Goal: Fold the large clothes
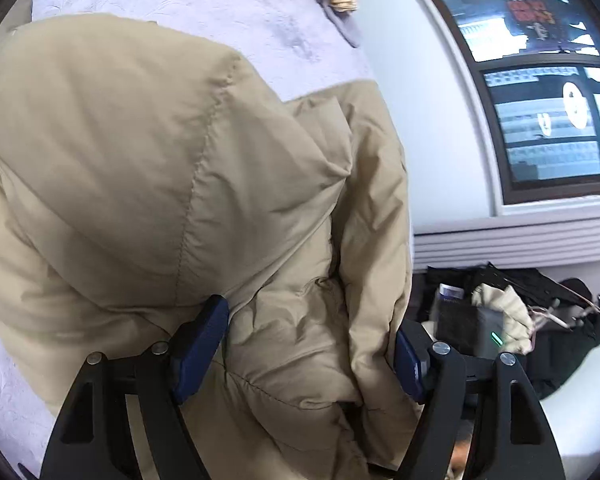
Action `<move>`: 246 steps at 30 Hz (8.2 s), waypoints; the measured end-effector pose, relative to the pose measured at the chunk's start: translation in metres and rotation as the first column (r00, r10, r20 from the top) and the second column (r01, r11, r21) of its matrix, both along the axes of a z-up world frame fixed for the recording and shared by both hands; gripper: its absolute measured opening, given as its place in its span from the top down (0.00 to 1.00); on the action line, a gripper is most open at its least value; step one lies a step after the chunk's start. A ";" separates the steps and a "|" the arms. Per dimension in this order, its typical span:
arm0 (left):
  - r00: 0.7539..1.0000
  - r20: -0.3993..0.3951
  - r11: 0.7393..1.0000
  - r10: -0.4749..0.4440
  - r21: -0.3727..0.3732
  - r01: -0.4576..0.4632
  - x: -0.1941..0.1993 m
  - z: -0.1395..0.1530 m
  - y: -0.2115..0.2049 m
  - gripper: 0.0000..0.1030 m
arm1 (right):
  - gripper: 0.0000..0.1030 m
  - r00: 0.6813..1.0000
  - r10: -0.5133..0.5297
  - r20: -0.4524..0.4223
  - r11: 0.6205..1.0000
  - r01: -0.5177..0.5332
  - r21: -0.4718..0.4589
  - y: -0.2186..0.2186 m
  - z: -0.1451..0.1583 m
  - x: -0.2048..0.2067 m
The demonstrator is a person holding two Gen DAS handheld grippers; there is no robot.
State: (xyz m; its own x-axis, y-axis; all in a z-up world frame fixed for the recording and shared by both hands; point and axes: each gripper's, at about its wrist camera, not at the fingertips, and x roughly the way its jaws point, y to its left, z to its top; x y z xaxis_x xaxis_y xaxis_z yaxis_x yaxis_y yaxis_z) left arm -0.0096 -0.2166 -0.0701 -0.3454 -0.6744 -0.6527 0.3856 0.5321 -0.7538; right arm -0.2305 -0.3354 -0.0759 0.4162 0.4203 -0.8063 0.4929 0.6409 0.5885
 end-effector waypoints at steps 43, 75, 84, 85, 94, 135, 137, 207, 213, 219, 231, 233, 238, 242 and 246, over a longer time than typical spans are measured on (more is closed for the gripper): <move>0.832 0.554 0.962 -0.031 0.242 -0.126 0.006 -0.009 -0.121 0.26 | 0.88 0.961 -0.268 -0.071 0.958 0.258 -0.125 -0.109 -0.034 -0.063; 0.816 0.576 0.940 -0.045 0.301 -0.161 -0.020 0.024 -0.084 0.26 | 0.79 0.998 -0.042 0.042 0.999 0.043 -0.010 -0.138 -0.039 0.042; 0.849 0.520 0.889 0.094 0.340 -0.307 -0.037 0.035 -0.014 0.00 | 0.72 1.000 -0.006 0.023 1.000 0.007 -0.026 -0.132 -0.029 0.048; 0.856 0.505 0.884 0.107 0.346 -0.314 -0.038 0.032 -0.008 0.00 | 0.70 1.000 -0.001 0.017 0.999 0.002 -0.032 -0.131 -0.028 0.049; 0.888 0.439 0.856 0.135 0.399 -0.328 -0.050 0.015 0.032 0.00 | 0.34 1.000 -0.001 0.011 0.995 0.002 -0.095 -0.122 -0.003 0.032; 0.923 0.327 0.900 0.202 0.311 -0.307 -0.034 0.006 0.062 0.00 | 0.00 1.000 -0.003 -0.019 0.985 -0.001 -0.171 -0.133 0.027 0.027; 0.923 0.318 0.898 0.215 0.306 -0.315 -0.027 0.003 0.055 0.00 | 0.00 0.999 0.023 -0.031 0.987 -0.027 -0.157 -0.143 0.020 0.040; 0.922 0.114 0.929 0.370 -0.039 -0.368 0.049 0.001 0.077 0.26 | 0.35 0.933 0.307 0.189 0.873 -0.355 0.333 -0.103 -0.029 0.157; 0.900 0.176 0.917 0.399 -0.052 -0.396 0.096 0.020 0.135 0.26 | 0.35 0.920 0.316 0.233 0.870 -0.379 0.316 -0.052 -0.020 0.207; 0.861 0.236 0.889 0.450 -0.024 -0.458 0.150 0.019 0.208 0.26 | 0.35 0.903 0.340 0.261 0.868 -0.408 0.282 0.013 -0.022 0.266; 0.827 0.239 0.838 0.508 0.081 -0.539 0.174 -0.071 0.280 0.19 | 0.33 0.929 0.340 0.148 0.907 -0.366 0.210 0.057 -0.066 0.307; 0.823 0.250 0.834 0.510 0.092 -0.544 0.170 -0.074 0.279 0.17 | 0.33 0.934 0.333 0.126 0.913 -0.353 0.204 0.046 -0.072 0.299; 0.818 0.287 0.830 0.498 0.115 -0.546 0.163 -0.072 0.281 0.16 | 0.25 0.950 0.304 0.069 0.944 -0.310 0.111 0.035 -0.042 0.268; 0.807 0.309 0.815 0.502 0.143 -0.562 0.167 -0.062 0.257 0.13 | 0.25 0.953 0.298 0.053 0.955 -0.297 -0.022 0.023 -0.009 0.242; 0.802 0.322 0.804 0.503 0.168 -0.571 0.167 -0.059 0.253 0.13 | 0.25 0.965 0.241 0.100 0.969 -0.233 -0.083 0.001 0.028 0.232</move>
